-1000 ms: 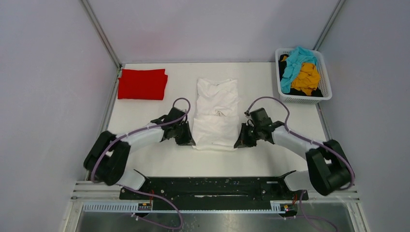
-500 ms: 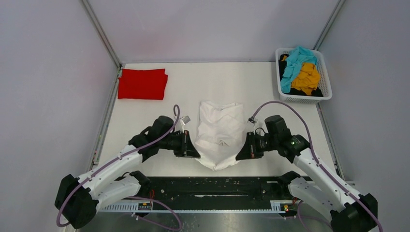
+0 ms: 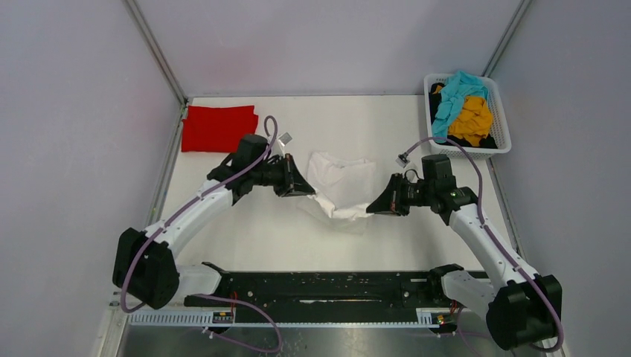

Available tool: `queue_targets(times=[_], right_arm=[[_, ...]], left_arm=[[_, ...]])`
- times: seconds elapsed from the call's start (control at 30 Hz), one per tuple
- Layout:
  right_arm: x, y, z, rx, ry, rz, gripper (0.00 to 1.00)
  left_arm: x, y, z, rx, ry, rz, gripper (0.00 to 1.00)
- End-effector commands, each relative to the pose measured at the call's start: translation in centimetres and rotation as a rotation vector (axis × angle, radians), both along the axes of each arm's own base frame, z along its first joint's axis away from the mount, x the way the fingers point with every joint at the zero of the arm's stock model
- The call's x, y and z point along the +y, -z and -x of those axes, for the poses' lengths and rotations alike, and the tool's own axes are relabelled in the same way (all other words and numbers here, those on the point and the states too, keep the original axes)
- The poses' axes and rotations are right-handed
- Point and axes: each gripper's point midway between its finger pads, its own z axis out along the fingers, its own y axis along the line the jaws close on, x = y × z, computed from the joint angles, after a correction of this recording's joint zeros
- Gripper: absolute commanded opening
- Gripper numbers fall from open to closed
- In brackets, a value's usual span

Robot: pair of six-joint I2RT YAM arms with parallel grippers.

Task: Fold and stack the t-shirts
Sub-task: Fold the long partially folded tshirt into a neat square

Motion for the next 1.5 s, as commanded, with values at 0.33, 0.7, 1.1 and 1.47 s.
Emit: queue_targets(times=[0.33,0.7,1.1,1.47], right_arm=[[-1.1,-3.7,-8.9,-0.059,0.138,-0.081,0.0],[-1.5,-4.2,-14.6,-0.067,0.208,-0.203,0.0],[-3.7,2.0,-24.4,0.026,0.384,-0.194,0.0],[-7.3,9.4,-32.0,0.105,0.561,-0.08,0.09]], left_arm=[[0.8,-1.8,-10.2,-0.052,-0.1,-0.018,0.0],[1.6,-0.9,-15.9,-0.048,-0.201,-0.078,0.0],[0.8,3.8,-26.2,0.016,-0.365,-0.17,0.0],[-1.2,9.4,-33.4,0.044,-0.397,-0.194,0.27]])
